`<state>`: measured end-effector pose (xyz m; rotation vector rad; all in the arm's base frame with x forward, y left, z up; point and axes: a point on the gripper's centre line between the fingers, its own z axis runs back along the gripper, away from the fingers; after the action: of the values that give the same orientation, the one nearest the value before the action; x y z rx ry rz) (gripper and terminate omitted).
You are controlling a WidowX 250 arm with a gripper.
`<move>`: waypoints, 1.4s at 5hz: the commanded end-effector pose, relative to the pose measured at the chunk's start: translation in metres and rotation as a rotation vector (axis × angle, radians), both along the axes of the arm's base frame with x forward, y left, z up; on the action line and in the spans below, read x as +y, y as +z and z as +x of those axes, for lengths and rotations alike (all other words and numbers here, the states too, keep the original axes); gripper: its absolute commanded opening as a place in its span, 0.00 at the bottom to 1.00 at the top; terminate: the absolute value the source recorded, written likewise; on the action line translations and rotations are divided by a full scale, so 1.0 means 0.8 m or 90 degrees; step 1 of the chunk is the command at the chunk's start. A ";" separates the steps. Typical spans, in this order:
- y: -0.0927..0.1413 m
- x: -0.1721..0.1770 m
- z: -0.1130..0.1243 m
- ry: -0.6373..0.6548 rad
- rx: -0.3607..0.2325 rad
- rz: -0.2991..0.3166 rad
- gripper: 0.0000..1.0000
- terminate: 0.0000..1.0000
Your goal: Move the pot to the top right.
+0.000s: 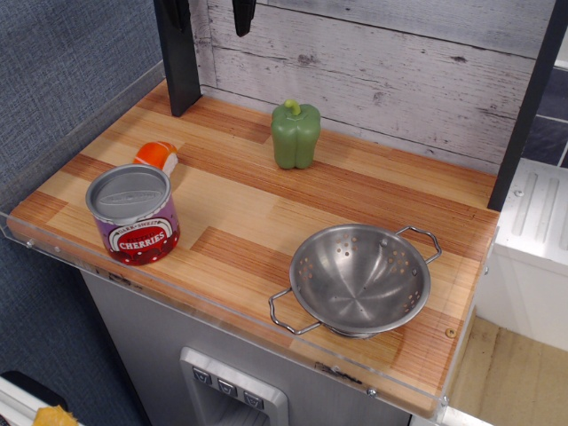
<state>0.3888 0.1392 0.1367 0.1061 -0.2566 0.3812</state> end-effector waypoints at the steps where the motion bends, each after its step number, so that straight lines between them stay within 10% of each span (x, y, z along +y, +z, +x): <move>1: 0.000 0.000 0.000 0.000 0.000 0.000 1.00 0.00; 5: 0.008 -0.101 -0.059 -0.120 0.028 0.035 1.00 0.00; 7: -0.018 -0.150 -0.095 -0.272 0.049 -0.012 1.00 0.00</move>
<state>0.3125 0.0145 0.1018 0.0354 -0.1303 -0.0530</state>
